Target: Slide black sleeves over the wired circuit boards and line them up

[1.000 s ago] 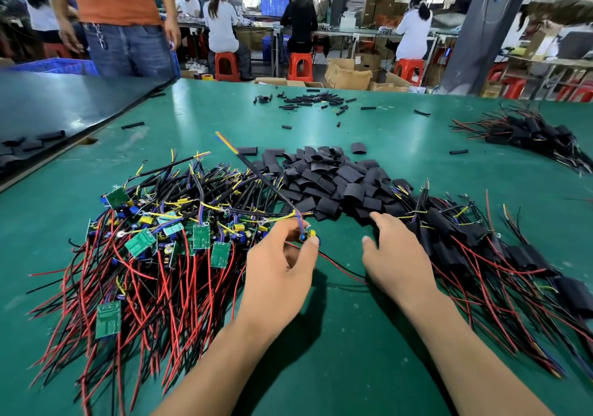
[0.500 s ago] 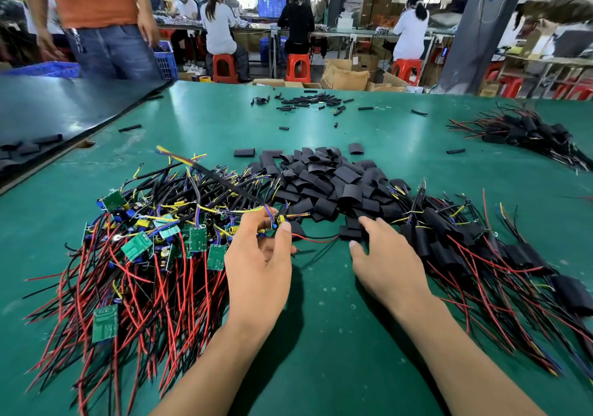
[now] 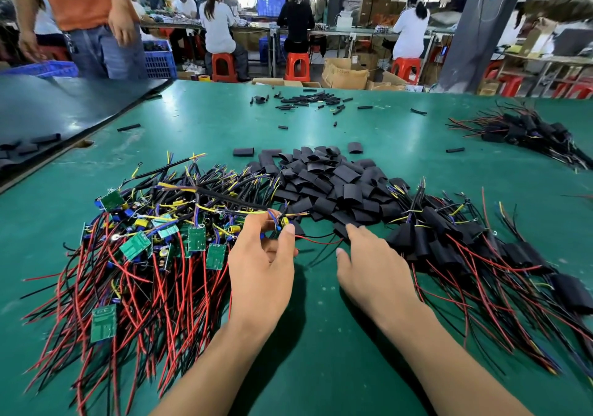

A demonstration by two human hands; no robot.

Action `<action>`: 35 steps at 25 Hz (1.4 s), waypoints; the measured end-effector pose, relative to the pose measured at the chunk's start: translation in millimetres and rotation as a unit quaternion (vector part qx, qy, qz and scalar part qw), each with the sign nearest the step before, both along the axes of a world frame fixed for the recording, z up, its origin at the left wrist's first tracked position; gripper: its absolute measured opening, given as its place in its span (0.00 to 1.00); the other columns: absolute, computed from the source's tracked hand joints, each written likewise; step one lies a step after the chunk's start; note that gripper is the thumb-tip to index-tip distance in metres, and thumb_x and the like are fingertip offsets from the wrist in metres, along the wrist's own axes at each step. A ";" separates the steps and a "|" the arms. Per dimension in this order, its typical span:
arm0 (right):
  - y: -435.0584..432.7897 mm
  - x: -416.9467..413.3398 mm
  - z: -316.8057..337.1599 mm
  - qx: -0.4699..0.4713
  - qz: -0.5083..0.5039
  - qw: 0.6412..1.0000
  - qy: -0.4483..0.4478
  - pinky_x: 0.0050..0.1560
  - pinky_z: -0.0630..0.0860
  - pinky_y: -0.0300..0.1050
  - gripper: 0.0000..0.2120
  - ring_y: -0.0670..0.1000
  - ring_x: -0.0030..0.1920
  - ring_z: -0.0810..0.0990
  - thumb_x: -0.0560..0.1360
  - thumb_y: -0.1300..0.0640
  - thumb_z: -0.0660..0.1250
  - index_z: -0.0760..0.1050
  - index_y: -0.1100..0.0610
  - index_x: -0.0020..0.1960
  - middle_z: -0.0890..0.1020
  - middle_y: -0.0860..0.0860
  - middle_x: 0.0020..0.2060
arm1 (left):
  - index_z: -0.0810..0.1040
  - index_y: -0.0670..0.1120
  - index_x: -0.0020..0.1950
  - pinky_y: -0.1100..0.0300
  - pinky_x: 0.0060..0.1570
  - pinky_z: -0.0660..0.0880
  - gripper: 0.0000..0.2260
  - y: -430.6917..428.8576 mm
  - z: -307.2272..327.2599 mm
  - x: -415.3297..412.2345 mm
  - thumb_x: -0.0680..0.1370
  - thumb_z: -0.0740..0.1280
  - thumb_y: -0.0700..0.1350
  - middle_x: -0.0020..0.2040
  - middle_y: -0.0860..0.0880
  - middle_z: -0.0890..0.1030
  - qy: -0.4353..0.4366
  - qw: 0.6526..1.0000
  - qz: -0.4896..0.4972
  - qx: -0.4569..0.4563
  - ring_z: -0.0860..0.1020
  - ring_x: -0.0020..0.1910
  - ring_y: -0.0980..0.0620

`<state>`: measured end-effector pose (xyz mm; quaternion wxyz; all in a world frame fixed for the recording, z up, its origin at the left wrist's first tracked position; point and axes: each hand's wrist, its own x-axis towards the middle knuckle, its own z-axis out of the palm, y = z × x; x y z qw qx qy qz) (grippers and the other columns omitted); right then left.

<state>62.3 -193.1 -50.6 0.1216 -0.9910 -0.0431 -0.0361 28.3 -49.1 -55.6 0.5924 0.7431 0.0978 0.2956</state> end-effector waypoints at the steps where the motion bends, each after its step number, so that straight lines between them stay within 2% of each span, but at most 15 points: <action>1: 0.4 -0.9 -1.1 -0.011 -0.019 1.000 0.003 0.54 0.74 0.52 0.21 0.61 0.62 0.78 0.82 0.47 0.59 0.63 0.54 0.71 0.69 0.56 0.72 | 0.73 0.57 0.47 0.65 0.37 0.74 0.07 -0.1 0.2 0.3 0.78 0.69 0.47 0.34 0.49 0.81 -0.002 1.000 0.004 0.001 0.80 0.33 0.51; 4: -2.5 -0.7 -0.8 -0.040 -0.073 0.996 0.038 0.53 0.74 0.51 0.28 0.62 0.59 0.80 0.81 0.41 0.58 0.57 0.53 0.76 0.62 0.62 0.76 | 0.73 0.57 0.46 0.67 0.35 0.72 0.07 1.1 -0.3 0.8 0.79 0.69 0.46 0.35 0.46 0.81 -0.001 1.000 0.003 0.000 0.80 0.34 0.47; 7: -2.0 0.1 -1.2 -0.049 -0.074 0.995 0.054 0.54 0.74 0.52 0.29 0.63 0.59 0.80 0.81 0.38 0.56 0.57 0.53 0.76 0.61 0.65 0.76 | 0.73 0.56 0.46 0.68 0.36 0.71 0.06 1.3 -1.2 1.1 0.79 0.69 0.47 0.34 0.47 0.81 0.010 1.000 0.003 0.007 0.80 0.34 0.49; 9: -2.4 0.9 -2.0 -0.049 -0.072 0.995 0.050 0.53 0.73 0.52 0.29 0.63 0.60 0.79 0.81 0.38 0.56 0.60 0.54 0.74 0.64 0.63 0.74 | 0.73 0.57 0.46 0.70 0.35 0.71 0.07 0.9 -2.0 1.2 0.78 0.69 0.47 0.34 0.47 0.81 0.015 1.000 0.003 0.011 0.78 0.34 0.51; 12: -10.5 4.5 -0.7 -0.043 -0.087 0.995 0.027 0.46 0.68 0.50 0.25 0.61 0.59 0.80 0.80 0.37 0.57 0.67 0.55 0.66 0.73 0.58 0.65 | 0.74 0.56 0.49 0.70 0.37 0.71 0.06 1.3 -3.3 1.6 0.78 0.69 0.47 0.35 0.49 0.81 0.021 1.000 0.002 0.021 0.79 0.34 0.53; 14: -13.7 6.3 -1.8 -0.046 -0.089 0.995 0.007 0.43 0.65 0.50 0.22 0.60 0.57 0.80 0.80 0.37 0.58 0.69 0.55 0.61 0.76 0.55 0.60 | 0.74 0.55 0.51 0.66 0.40 0.74 0.05 2.8 -4.5 2.4 0.79 0.69 0.48 0.35 0.51 0.81 0.021 1.000 0.005 0.019 0.80 0.35 0.54; 16: -11.3 6.3 -2.9 -0.036 -0.076 0.996 -0.011 0.43 0.66 0.49 0.19 0.59 0.57 0.80 0.80 0.39 0.58 0.69 0.55 0.59 0.77 0.53 0.59 | 0.74 0.54 0.52 0.62 0.42 0.76 0.05 3.2 -4.9 2.8 0.79 0.69 0.48 0.34 0.53 0.81 0.022 1.000 0.007 0.015 0.81 0.35 0.54; 17: -9.3 6.0 -3.5 -0.017 -0.060 0.998 -0.023 0.44 0.68 0.50 0.18 0.59 0.58 0.80 0.81 0.41 0.59 0.68 0.55 0.61 0.76 0.52 0.61 | 0.74 0.54 0.52 0.60 0.42 0.77 0.05 3.0 -4.6 2.9 0.79 0.69 0.48 0.34 0.53 0.81 0.020 1.000 0.006 0.010 0.81 0.35 0.54; 19: -7.9 7.6 -5.4 0.023 -0.016 0.999 -0.036 0.52 0.73 0.52 0.19 0.58 0.64 0.77 0.82 0.46 0.59 0.66 0.54 0.70 0.73 0.50 0.69 | 0.73 0.54 0.51 0.56 0.42 0.79 0.05 2.1 -2.9 2.6 0.79 0.68 0.48 0.38 0.57 0.82 0.007 1.000 0.003 -0.010 0.82 0.36 0.53; 21: -9.3 11.3 -7.4 0.031 0.015 0.999 -0.032 0.59 0.73 0.52 0.20 0.56 0.68 0.74 0.83 0.49 0.58 0.66 0.53 0.73 0.69 0.48 0.74 | 0.72 0.55 0.50 0.56 0.41 0.80 0.05 2.2 -1.0 0.5 0.79 0.68 0.48 0.39 0.56 0.82 -0.021 0.999 0.011 -0.029 0.82 0.36 0.53; 24: -12.9 16.0 -12.5 0.036 0.019 0.998 -0.048 0.55 0.73 0.50 0.14 0.56 0.62 0.77 0.82 0.49 0.59 0.74 0.52 0.65 0.73 0.46 0.69 | 0.71 0.56 0.50 0.63 0.38 0.79 0.07 1.5 2.1 -1.2 0.81 0.66 0.45 0.37 0.51 0.82 -0.060 0.997 0.026 -0.041 0.82 0.35 0.54; 27: -14.8 17.4 -14.0 0.073 0.009 0.994 -0.075 0.49 0.72 0.50 0.12 0.57 0.56 0.79 0.82 0.50 0.61 0.77 0.51 0.61 0.76 0.47 0.62 | 0.71 0.57 0.51 0.62 0.41 0.79 0.09 0.7 2.8 -1.4 0.81 0.65 0.42 0.39 0.52 0.83 -0.066 0.995 0.010 -0.068 0.83 0.38 0.54; 31: -15.7 17.8 -12.2 0.142 -0.021 0.983 -0.118 0.45 0.68 0.48 0.08 0.57 0.54 0.79 0.82 0.51 0.60 0.77 0.49 0.55 0.82 0.48 0.54 | 0.73 0.54 0.49 0.69 0.39 0.76 0.10 0.0 0.5 0.7 0.77 0.70 0.41 0.40 0.52 0.84 -0.015 0.997 0.000 -0.072 0.83 0.38 0.55; 33: -16.0 16.8 -11.3 0.172 -0.025 0.978 -0.113 0.44 0.69 0.48 0.08 0.57 0.53 0.79 0.82 0.51 0.61 0.77 0.48 0.57 0.84 0.48 0.51 | 0.72 0.45 0.48 0.67 0.40 0.76 0.09 2.9 -2.1 15.2 0.76 0.71 0.35 0.44 0.53 0.83 0.049 0.993 -0.023 -0.101 0.81 0.37 0.54; 35: -17.3 16.4 -8.5 0.189 -0.028 0.976 -0.106 0.46 0.71 0.49 0.10 0.57 0.55 0.79 0.82 0.51 0.61 0.75 0.47 0.62 0.84 0.47 0.52 | 0.69 0.42 0.44 0.63 0.38 0.78 0.09 2.7 2.1 26.0 0.78 0.67 0.32 0.47 0.47 0.82 0.105 0.982 -0.066 -0.145 0.80 0.35 0.50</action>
